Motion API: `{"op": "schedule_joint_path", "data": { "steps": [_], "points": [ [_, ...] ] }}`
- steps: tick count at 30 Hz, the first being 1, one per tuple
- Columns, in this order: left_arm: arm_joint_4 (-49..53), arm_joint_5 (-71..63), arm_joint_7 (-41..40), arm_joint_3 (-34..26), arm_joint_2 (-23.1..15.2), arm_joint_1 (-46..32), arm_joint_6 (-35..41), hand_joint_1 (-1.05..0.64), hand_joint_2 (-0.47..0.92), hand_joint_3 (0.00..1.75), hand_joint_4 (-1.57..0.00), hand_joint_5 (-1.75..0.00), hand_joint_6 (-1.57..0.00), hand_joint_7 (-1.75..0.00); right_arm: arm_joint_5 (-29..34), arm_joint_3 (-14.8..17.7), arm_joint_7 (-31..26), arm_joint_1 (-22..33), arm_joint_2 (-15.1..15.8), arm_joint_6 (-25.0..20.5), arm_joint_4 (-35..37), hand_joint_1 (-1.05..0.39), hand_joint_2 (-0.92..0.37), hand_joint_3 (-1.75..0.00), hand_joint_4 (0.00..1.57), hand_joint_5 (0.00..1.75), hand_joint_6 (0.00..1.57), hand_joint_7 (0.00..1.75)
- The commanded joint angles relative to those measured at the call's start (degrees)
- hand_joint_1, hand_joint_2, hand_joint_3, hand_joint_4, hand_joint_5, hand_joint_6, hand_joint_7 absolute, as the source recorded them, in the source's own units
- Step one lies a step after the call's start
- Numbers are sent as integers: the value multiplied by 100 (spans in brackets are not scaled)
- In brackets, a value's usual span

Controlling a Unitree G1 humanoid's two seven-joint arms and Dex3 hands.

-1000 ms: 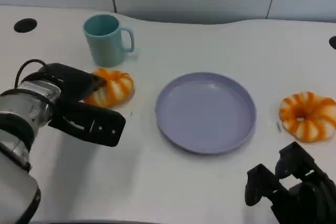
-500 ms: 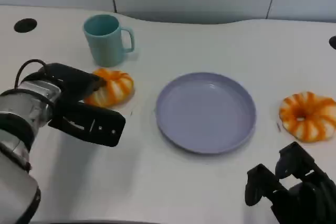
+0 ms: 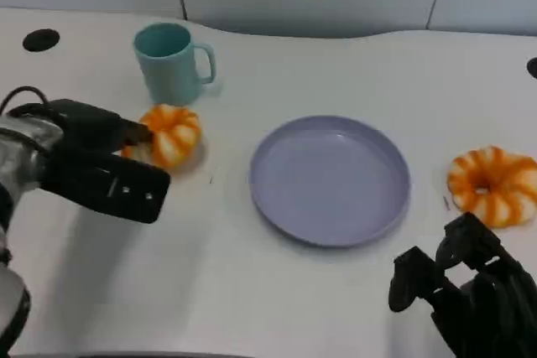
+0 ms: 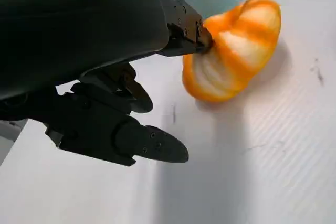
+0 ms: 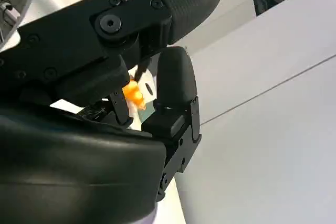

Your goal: Grasp the bread from the table and place it into the plate.

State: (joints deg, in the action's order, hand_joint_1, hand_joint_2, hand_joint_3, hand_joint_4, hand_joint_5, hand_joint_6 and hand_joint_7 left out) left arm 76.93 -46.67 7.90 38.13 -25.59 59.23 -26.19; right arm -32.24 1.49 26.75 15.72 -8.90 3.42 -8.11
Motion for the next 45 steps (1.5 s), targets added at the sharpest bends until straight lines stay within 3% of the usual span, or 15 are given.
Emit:
{"op": "schedule_joint_path", "data": {
  "steps": [1, 30, 34, 43, 45],
  "points": [
    [-4, -8, 160, 8, -103, -14, -26, -50, 92, 9, -80, -1, -70, 0, 0, -11, -54, 6, 1, 37, -32, -47, -86, 0, 80, 175, 66, 175],
    [-79, 61, 321, -99, -174, 249, -193, -51, 92, 9, -74, 0, -69, 0, 5, 14, -47, -217, -41, 55, 168, -46, -86, 0, 78, 175, 64, 175],
    [-197, 349, 66, -449, -32, 649, -213, -50, 90, 4, -82, -3, -77, -3, -70, 183, 33, -478, 17, 86, 462, -44, -86, 0, 78, 175, 65, 175],
    [-187, 327, 66, -488, -26, 652, -220, -50, 91, 1, -83, -2, -79, -2, -57, 217, 73, -504, -3, 97, 502, -44, -86, 0, 78, 175, 65, 175],
    [-165, 379, -350, -589, 167, 824, -55, -46, 91, 1, -83, -1, -78, -1, -95, 280, 111, -587, 18, 77, 620, -43, -86, 0, 78, 175, 65, 174]
  ]
}}
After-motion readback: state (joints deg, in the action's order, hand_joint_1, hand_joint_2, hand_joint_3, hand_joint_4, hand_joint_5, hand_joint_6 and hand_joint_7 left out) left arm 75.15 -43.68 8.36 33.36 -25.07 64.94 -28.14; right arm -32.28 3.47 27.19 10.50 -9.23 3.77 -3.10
